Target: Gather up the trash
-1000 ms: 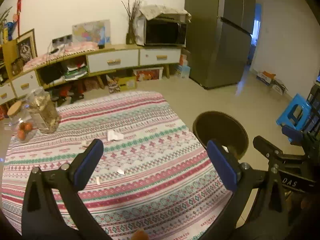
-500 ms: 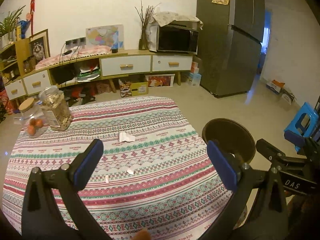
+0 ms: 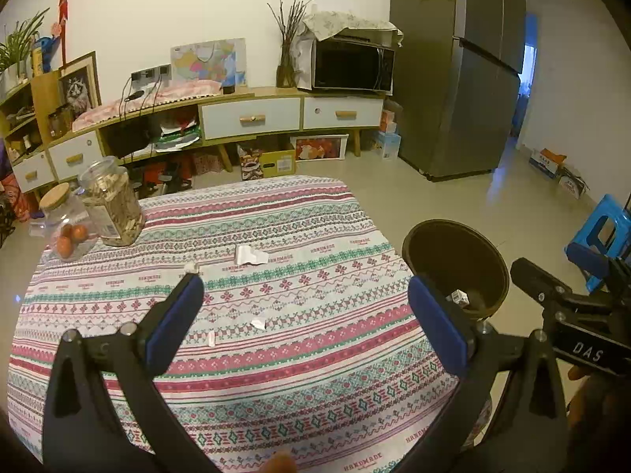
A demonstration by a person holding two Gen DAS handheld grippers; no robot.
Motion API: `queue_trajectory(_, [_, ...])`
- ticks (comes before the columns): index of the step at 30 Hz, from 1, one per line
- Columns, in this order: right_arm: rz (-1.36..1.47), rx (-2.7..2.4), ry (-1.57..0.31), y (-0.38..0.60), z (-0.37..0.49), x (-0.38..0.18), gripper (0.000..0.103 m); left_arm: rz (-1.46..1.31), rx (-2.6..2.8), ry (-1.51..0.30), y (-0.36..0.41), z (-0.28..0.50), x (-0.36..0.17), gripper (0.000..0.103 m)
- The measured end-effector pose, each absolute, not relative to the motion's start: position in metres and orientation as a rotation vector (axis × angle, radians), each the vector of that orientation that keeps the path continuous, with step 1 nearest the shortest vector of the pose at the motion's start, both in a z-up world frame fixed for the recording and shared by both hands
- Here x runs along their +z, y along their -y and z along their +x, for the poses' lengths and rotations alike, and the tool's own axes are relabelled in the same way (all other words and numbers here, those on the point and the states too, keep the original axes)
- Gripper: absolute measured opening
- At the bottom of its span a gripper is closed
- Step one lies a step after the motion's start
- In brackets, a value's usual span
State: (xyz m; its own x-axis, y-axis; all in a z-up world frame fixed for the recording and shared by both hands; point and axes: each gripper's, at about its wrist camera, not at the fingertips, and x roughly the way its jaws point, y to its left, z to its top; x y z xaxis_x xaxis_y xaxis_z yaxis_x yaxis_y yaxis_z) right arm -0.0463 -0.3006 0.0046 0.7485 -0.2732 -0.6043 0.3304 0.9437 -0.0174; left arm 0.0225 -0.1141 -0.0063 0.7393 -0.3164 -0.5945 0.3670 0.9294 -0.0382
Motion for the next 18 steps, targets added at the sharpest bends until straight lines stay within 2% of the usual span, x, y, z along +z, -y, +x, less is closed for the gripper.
queue_trajectory(18, [0.088, -0.323, -0.645, 0.2991, -0.0459, 0.0038, 0.102, 0.076, -0.372, -0.637, 0.1137, 0.019, -0.0062, 0.103])
